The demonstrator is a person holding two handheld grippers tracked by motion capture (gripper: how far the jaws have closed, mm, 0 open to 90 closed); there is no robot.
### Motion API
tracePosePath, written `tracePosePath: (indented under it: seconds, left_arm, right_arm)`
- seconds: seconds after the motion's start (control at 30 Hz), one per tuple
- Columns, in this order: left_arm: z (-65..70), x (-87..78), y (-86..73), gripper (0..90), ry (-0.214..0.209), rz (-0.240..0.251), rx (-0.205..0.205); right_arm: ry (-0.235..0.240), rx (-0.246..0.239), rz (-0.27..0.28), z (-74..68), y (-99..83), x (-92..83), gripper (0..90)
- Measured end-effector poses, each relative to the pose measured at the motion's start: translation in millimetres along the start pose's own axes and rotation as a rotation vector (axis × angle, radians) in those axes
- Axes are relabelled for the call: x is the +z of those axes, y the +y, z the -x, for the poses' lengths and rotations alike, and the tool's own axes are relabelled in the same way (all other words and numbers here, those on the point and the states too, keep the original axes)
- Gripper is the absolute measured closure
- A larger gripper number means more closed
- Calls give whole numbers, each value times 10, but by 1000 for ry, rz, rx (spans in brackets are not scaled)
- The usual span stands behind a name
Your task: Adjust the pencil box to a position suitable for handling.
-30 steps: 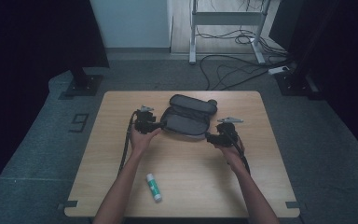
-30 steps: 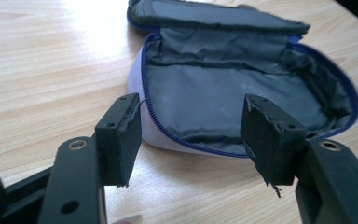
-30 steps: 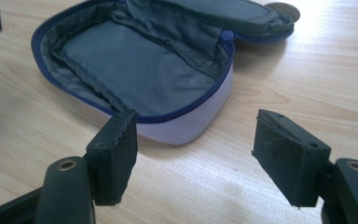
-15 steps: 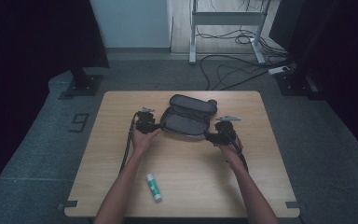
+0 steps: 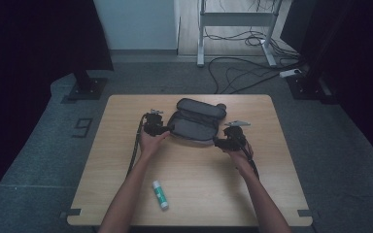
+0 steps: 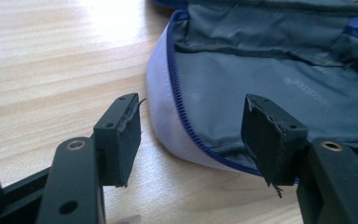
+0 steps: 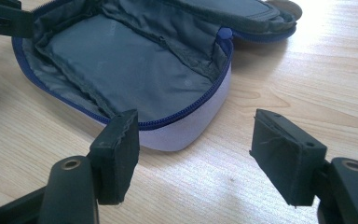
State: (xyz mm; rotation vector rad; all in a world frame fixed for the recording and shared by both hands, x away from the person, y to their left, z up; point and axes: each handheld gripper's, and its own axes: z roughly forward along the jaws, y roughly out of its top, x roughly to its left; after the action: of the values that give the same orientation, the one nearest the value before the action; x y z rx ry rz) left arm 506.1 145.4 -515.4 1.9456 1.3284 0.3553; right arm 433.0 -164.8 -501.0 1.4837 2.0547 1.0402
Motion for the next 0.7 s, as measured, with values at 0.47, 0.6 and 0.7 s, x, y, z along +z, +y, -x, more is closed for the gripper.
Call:
tracePosePath:
  seconds: [0.47,0.6,0.7]
  left_arm:
    - [-59,104,-63,434,8,-41,-6]
    - [-51,103,-67,453,8,-41,1]
    - [-57,114,-71,454,6,-42,-2]
  right_arm:
    - [-15,40,-14,73,140,171,325]
    - [-24,53,-10,82,177,262,333]
    - [-29,59,-7,82,173,334,353]
